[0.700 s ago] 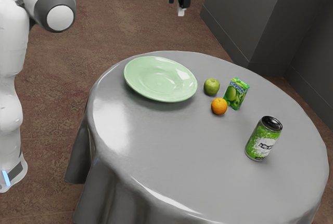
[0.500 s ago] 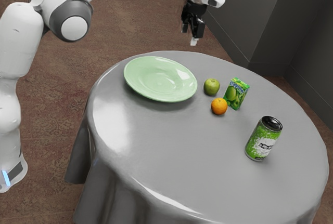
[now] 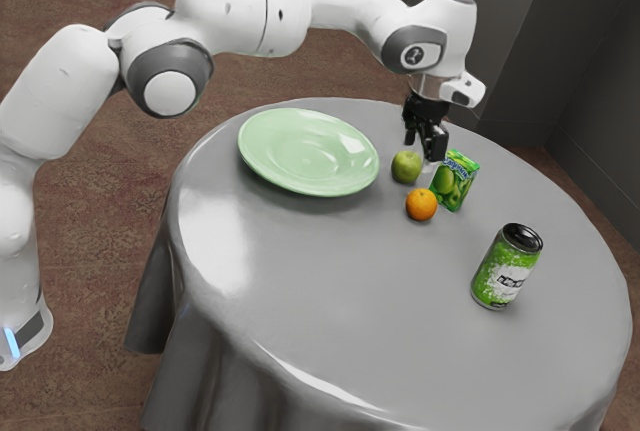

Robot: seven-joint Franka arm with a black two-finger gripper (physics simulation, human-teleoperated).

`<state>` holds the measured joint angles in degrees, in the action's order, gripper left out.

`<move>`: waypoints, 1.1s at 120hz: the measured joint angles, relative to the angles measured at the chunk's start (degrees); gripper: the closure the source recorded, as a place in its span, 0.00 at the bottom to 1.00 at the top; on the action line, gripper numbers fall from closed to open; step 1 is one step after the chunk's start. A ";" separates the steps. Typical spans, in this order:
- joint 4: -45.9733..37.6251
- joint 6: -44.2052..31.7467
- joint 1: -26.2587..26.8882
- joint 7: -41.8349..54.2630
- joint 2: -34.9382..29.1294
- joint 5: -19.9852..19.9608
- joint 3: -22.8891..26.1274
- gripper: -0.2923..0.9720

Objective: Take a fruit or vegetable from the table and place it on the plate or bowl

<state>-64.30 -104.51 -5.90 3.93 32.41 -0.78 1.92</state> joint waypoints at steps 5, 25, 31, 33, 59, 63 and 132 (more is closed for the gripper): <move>0.02 -1.48 0.06 -0.39 1.03 -0.02 0.09 0.23; 0.03 -7.61 0.37 -1.72 4.02 -0.14 1.30 0.23; 0.03 -9.01 0.72 -2.05 4.24 -0.16 1.48 0.23; 0.03 -9.42 0.84 -2.16 4.28 -0.16 1.51 0.23; 0.03 -12.61 1.50 -3.27 5.79 -0.15 1.60 0.23; 0.03 -12.85 1.35 -3.41 5.83 -0.14 1.56 0.23; -0.34 -5.92 1.25 -4.91 5.62 -0.45 1.43 0.23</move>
<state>-64.64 -110.42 -4.65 -0.98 38.02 -1.23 3.35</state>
